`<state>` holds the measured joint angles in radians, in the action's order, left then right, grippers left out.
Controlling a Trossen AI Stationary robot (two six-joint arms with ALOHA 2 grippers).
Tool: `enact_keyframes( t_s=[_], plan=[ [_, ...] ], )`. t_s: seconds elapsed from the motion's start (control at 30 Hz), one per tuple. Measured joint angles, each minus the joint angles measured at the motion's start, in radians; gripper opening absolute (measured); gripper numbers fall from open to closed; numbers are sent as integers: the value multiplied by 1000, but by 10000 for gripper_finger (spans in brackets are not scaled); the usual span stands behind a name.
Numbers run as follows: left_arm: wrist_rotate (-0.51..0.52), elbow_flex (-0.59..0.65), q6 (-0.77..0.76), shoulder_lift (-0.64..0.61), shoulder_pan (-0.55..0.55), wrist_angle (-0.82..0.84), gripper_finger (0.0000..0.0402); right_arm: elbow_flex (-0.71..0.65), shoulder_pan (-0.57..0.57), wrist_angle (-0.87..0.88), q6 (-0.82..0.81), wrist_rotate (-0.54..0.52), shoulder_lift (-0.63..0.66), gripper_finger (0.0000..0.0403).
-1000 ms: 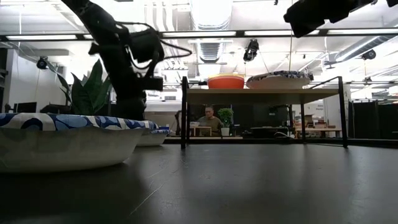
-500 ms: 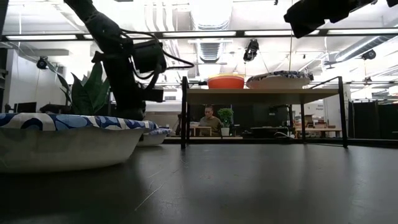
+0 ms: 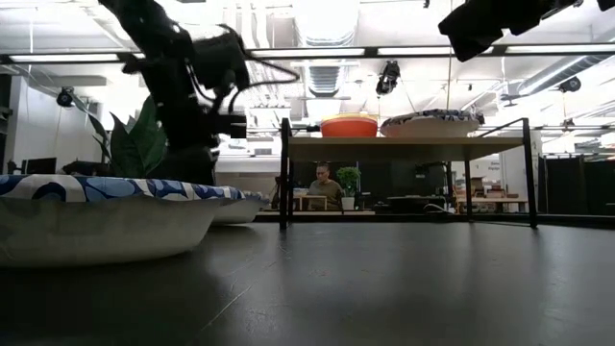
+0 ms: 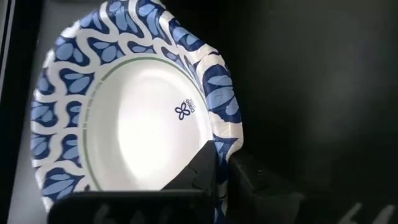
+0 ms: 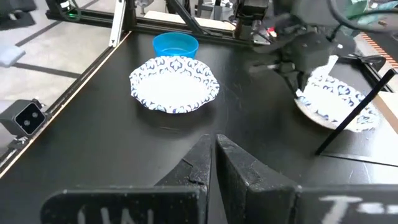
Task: Place and stack bowls onto a shelf
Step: Stack the white paper plate on top of the white paper plate on the shelf
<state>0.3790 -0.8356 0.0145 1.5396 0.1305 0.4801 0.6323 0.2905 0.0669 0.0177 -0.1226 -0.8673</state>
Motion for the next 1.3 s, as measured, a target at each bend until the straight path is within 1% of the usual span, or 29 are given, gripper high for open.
enact_keyframes(
  t_s=[0.1,0.23,0.4,0.53,0.67,0.8,0.93,1.13,1.3],
  plan=[
    [0,-13,-15,-16,-66,13,0,0,0,-6,-7,0,0,13],
    [4,-67,-35,-25,-160,47,0,0,2,-2,-23,14,2,13],
    [4,-182,-51,-24,-263,126,0,0,24,12,-19,28,36,13],
    [4,-279,-48,-24,-329,152,0,0,53,26,-18,26,78,13],
    [5,-383,7,-22,-377,148,0,0,90,43,-17,26,125,13],
    [6,-477,92,-22,-396,130,0,0,145,76,-14,26,176,13],
    [8,-534,212,-22,-396,72,0,0,216,113,9,26,228,13],
    [7,-552,407,-22,-368,-113,0,0,312,117,79,22,278,13],
    [4,-544,512,-22,-312,-270,0,0,327,117,127,18,285,13]
  ],
)
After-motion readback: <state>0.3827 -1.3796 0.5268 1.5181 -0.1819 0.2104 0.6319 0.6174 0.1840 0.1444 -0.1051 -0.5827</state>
